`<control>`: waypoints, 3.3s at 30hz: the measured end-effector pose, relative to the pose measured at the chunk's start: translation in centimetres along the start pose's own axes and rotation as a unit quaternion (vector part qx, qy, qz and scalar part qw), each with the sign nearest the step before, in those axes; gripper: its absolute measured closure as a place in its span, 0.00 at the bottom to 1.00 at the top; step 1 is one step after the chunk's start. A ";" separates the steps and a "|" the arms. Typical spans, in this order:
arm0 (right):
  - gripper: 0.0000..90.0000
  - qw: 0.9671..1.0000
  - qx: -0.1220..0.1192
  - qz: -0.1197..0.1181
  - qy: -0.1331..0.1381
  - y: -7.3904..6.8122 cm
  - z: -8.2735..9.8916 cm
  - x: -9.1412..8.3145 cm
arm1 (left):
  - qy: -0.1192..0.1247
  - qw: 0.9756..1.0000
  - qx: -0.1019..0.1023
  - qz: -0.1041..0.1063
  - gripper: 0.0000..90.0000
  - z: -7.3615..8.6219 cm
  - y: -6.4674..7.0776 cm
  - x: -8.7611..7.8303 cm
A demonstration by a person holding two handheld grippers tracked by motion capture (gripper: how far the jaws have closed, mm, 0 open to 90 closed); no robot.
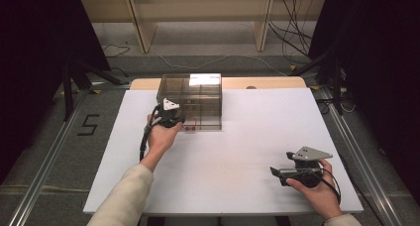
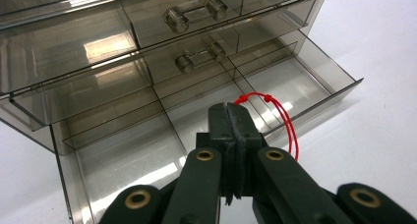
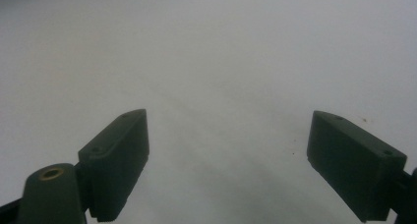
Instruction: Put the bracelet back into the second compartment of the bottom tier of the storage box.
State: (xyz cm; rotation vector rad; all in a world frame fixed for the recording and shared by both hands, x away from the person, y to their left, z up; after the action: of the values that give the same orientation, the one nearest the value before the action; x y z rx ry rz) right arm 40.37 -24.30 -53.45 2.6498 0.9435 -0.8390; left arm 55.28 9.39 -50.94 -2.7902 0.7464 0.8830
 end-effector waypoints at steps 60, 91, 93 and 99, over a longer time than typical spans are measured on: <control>0.19 1.000 0.003 0.001 -0.002 0.1 0.1 0.0 | -0.019 0.999 -0.008 -0.026 1.00 -0.4 -1.4 2.4; 0.19 1.000 0.004 0.001 -0.002 0.1 0.1 -0.1 | -0.023 0.999 -0.006 -0.036 1.00 -0.8 -1.4 3.3; 0.19 1.000 0.004 0.000 -0.002 0.1 0.1 0.0 | -0.022 0.999 -0.006 -0.037 1.00 -0.8 -1.4 3.4; 0.19 1.000 0.004 0.000 -0.002 0.1 0.1 0.0 | -0.025 0.999 -0.004 -0.037 1.00 -0.7 -1.3 3.5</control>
State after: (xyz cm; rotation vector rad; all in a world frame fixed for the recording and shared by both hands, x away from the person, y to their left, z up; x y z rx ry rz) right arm 40.35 -24.42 -53.51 2.6537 0.9396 -0.8504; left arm 58.78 8.87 -52.38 -2.7708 0.6305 0.9410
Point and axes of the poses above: each handheld gripper's, and its own axes: x roughly forward along the jaws, z roughly out of its underside, y roughly to its right, the point moved 10 cm from there along x, roughly forward along the jaws, and after that the axes turned 3 degrees about y, right-handed, at the moved point
